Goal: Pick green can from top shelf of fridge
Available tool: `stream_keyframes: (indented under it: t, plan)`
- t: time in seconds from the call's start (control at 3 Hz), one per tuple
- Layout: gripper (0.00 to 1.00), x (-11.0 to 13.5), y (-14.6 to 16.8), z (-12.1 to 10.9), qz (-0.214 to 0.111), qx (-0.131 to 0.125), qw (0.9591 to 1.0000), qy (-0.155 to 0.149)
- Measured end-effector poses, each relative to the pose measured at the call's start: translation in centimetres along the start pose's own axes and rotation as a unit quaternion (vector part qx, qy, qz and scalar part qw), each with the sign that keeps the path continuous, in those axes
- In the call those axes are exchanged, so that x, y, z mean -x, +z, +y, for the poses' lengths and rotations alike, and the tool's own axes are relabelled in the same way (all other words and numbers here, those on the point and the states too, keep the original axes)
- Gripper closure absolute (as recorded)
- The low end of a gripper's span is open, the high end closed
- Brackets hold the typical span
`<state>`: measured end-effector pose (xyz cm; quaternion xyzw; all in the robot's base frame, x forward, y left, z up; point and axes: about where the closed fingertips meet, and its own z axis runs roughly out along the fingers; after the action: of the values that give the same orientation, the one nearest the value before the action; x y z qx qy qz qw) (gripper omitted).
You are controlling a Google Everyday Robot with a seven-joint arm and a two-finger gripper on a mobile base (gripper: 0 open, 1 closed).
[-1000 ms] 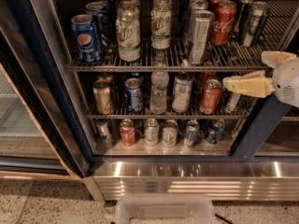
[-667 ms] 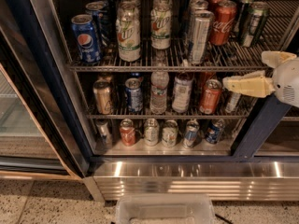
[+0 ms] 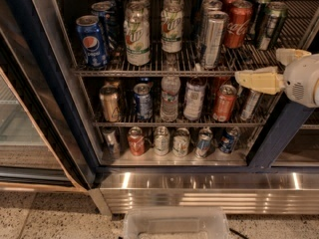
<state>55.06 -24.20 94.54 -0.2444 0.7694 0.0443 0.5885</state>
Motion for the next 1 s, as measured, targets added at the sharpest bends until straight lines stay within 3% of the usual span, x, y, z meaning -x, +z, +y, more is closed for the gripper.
stream_keyframes:
  t: [0.67, 1.0]
  plan:
    - [0.33, 0.92, 0.99, 0.4, -0.022, -0.027, 0.9992, 0.02]
    - [0.31, 0.73, 1.03, 0.27, -0.025, -0.046, 0.9981, 0.034]
